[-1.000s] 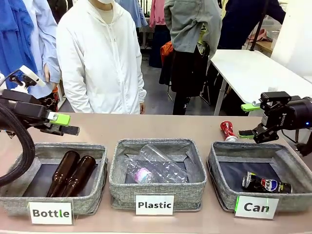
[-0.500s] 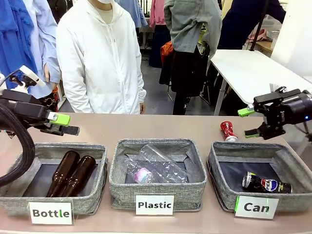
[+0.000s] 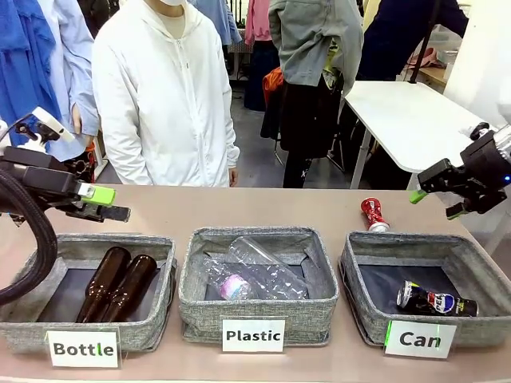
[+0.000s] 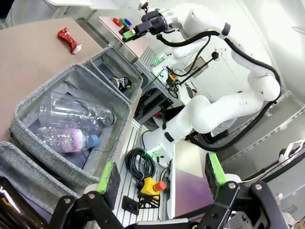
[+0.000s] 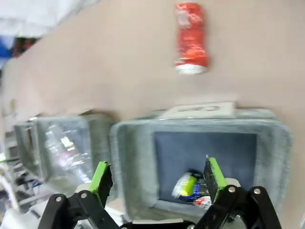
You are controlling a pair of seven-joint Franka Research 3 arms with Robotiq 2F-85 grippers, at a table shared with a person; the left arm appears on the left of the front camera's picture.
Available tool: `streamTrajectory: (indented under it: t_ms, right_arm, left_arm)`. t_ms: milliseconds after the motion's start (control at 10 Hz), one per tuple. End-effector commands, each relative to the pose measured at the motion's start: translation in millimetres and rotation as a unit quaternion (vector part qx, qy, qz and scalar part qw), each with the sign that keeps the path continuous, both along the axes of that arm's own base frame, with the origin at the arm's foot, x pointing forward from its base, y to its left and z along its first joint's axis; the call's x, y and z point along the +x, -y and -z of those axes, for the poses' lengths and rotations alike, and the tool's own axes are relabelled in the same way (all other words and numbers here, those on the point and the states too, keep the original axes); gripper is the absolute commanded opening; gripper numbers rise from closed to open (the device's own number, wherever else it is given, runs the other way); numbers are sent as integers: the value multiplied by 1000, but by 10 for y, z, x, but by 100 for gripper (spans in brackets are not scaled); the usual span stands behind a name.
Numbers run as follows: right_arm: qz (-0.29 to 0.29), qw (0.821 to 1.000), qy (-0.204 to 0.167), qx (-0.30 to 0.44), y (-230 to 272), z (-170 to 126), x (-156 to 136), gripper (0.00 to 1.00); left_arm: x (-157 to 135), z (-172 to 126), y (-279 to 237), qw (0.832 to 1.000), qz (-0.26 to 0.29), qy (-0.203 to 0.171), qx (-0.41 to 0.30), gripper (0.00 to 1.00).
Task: Sort the can waste into the basket.
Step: Pick up the can waste from the table and place it in the right Fabric basket.
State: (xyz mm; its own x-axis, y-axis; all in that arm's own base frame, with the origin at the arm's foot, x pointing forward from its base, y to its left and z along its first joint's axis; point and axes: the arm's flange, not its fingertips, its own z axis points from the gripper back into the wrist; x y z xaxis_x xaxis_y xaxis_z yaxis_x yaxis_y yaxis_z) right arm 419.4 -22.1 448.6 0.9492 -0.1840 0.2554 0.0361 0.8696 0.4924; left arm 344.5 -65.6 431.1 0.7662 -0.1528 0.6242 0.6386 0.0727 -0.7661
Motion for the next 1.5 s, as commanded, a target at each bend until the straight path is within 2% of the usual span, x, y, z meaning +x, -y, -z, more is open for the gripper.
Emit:
streamTrajectory:
  t_ms: [0, 100, 200, 300, 400, 500, 700, 800, 1100, 1400]
  right_arm:
    - [19, 999, -24, -40, 84, 41, 82, 100]
    - [0, 1000, 0, 0, 0, 0, 0, 100]
    - [-9, 991, -61, -119, -283, 39, 99, 100]
    - [-5, 988, -71, -137, -376, 45, 400, 100]
    - [24, 988, -51, -146, -332, 1, 710, 100]
    - [49, 985, -48, -160, -307, 3, 983, 100]
    - [107, 971, -65, -202, -291, 197, 1609, 100]
    - [94, 969, -66, -217, -327, 343, 1806, 100]
    - [62, 968, -99, -222, -373, 723, 2089, 100]
    - [30, 962, -143, -231, -550, 1120, 2198, 100]
  left_arm:
    - [-6, -11, 10, 1000, -5, -1, -3, 94]
    - [-6, -11, 10, 1000, -5, -1, -3, 94]
    - [-6, -11, 10, 1000, -5, -1, -3, 94]
    - [-6, -11, 10, 1000, -5, -1, -3, 94]
    - [-6, -11, 10, 1000, -5, -1, -3, 94]
    - [-6, -11, 10, 1000, -5, -1, -3, 94]
    - [-6, -11, 10, 1000, -5, -1, -3, 94]
    - [-6, -11, 10, 1000, -5, -1, -3, 94]
    - [-6, -11, 10, 1000, -5, -1, -3, 94]
    - [-6, -11, 10, 1000, -5, -1, -3, 94]
